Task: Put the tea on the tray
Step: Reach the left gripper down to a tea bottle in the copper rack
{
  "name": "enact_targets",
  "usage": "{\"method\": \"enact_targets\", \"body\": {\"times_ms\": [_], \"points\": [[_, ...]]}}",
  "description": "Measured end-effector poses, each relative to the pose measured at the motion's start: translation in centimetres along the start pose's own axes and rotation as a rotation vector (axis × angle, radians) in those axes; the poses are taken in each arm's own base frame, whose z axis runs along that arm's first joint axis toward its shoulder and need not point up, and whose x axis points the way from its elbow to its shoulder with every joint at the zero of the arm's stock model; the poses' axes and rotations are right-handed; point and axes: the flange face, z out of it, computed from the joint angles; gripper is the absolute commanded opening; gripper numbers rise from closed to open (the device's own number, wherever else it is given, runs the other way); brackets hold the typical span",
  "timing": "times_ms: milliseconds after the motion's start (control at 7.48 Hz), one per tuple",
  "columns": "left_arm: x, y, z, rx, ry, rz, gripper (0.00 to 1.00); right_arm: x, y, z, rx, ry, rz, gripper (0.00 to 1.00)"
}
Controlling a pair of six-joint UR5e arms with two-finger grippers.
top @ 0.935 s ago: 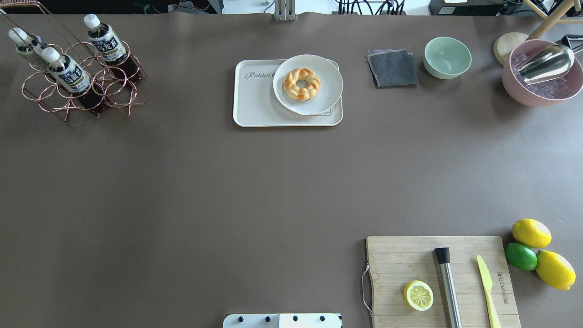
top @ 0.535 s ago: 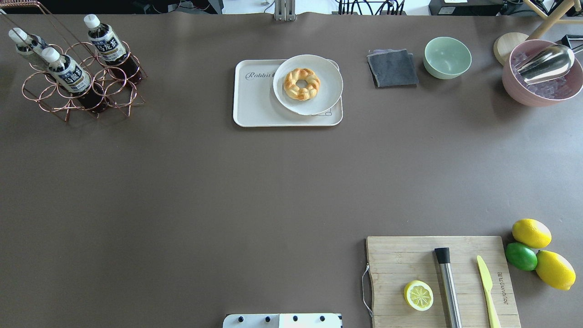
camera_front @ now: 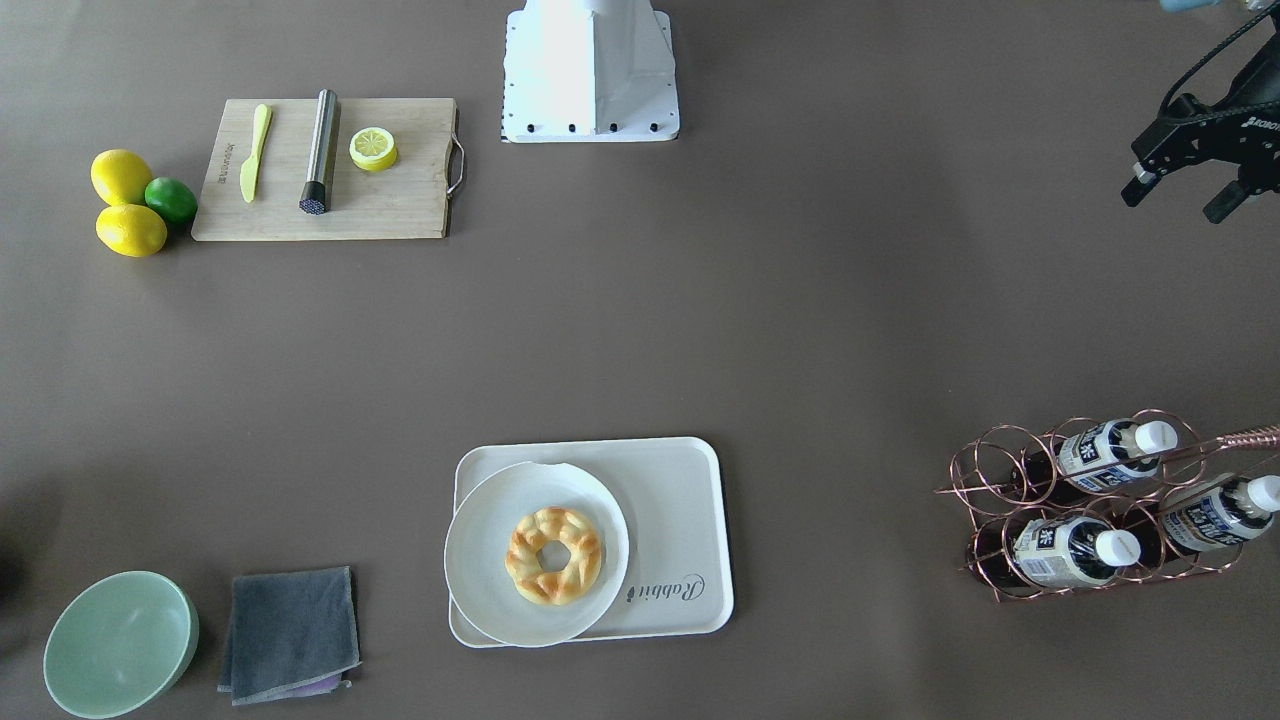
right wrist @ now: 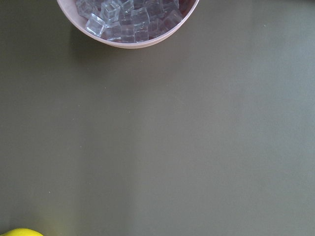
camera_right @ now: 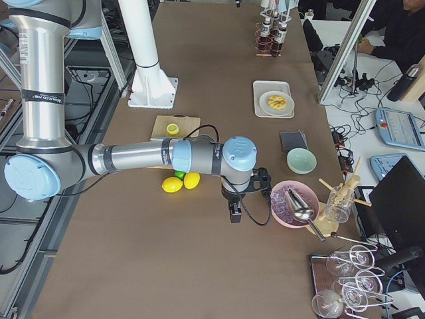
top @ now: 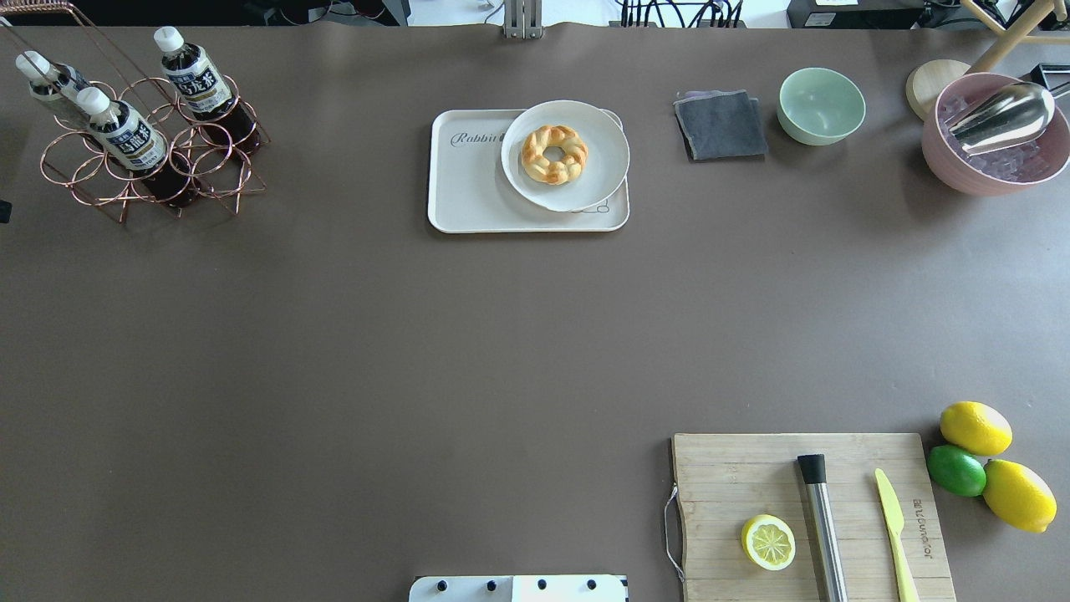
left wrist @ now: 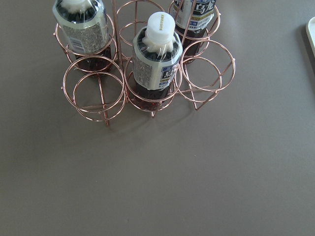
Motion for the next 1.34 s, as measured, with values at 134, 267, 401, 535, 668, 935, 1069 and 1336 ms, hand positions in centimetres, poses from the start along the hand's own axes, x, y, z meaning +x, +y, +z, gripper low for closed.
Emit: {"method": "enact_targets", "body": {"times_ms": [134, 267, 401, 535, 668, 935, 1069, 1336], "points": [[0.4, -1.3, 0.7, 0.008, -0.009, -0.002, 0.98, 0.0, 0.0, 0.0, 0.000, -0.002, 0.003, 1.00], [0.7, -3.2, 1.9, 0.010, -0.016, -0.006, 0.98, 0.0, 0.0, 0.1, -0.001, -0.004, 0.005, 1.00], [0.7, -5.2, 3.2, 0.010, -0.026, -0.012, 0.98, 0.0, -0.1, 0.0, 0.000, -0.005, 0.008, 1.00], [0.8, -7.1, 4.2, 0.028, -0.058, -0.011, 0.98, 0.0, -0.1, 0.0, 0.001, -0.006, 0.010, 1.00], [1.6, -8.4, 5.3, 0.041, -0.089, 0.001, 0.98, -0.1, -0.1, 0.0, 0.001, -0.007, 0.010, 1.00], [3.1, -10.1, 6.4, 0.049, -0.111, 0.020, 0.97, 0.1, -0.5, 0.3, -0.003, -0.023, 0.018, 1.00], [3.4, -10.8, 6.8, 0.051, -0.115, 0.028, 0.97, 0.3, -1.0, 0.6, -0.004, -0.040, 0.024, 1.00], [3.4, -12.1, 7.6, 0.056, -0.134, 0.035, 0.97, 0.0, -1.9, 0.7, -0.005, -0.051, 0.053, 1.00]]}}
